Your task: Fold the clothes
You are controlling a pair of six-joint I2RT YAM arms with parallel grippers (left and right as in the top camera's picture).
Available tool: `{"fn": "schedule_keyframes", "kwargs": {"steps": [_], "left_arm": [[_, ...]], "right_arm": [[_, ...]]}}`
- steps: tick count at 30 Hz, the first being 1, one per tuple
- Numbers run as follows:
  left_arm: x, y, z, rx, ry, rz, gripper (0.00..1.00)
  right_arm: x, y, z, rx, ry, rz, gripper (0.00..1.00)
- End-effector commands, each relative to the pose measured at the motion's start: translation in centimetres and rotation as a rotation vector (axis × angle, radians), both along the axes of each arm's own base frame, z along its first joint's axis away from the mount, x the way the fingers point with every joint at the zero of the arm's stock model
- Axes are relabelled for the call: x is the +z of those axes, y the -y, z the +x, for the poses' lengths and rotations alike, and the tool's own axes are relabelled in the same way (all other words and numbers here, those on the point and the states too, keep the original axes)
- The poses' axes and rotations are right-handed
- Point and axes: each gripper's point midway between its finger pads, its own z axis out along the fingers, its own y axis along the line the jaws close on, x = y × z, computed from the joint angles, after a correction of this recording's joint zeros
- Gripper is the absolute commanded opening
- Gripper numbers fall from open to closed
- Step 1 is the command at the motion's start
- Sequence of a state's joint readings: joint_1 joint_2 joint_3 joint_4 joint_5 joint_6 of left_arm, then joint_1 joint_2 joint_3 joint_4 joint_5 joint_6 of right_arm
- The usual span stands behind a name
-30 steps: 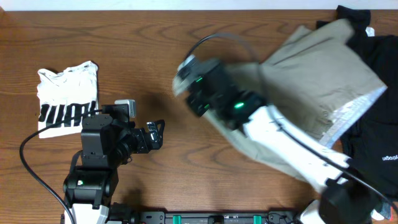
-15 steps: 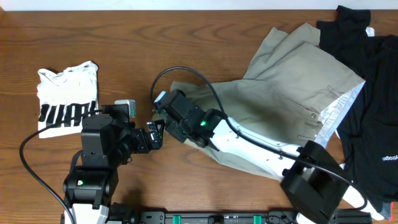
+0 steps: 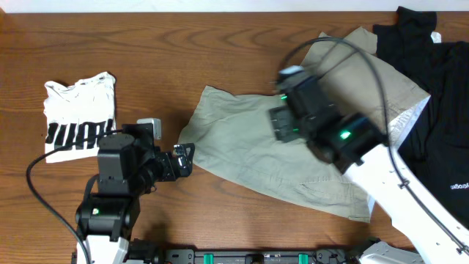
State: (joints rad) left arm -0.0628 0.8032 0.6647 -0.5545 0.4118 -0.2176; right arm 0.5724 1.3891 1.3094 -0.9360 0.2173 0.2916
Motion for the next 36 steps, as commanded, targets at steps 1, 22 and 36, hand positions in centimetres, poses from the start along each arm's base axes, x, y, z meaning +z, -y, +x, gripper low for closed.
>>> {"fn": "schedule_keyframes", "kwargs": {"steps": [1, 22, 36], "left_arm": [[-0.1, 1.0, 1.0, -0.035, -0.02, -0.042, 0.98], [-12.9, 8.4, 8.6, -0.232, -0.211, -0.003, 0.98], [-18.7, 4.8, -0.2, 0.15, -0.845, -0.076, 0.98]], "right_arm": [[-2.4, 4.2, -0.5, -0.285, -0.134, 0.067, 0.77], [-11.4, 11.0, -6.6, -0.526, -0.471, 0.039, 0.77], [-11.4, 11.0, -6.5, -0.524, -0.469, 0.043, 0.78]]}}
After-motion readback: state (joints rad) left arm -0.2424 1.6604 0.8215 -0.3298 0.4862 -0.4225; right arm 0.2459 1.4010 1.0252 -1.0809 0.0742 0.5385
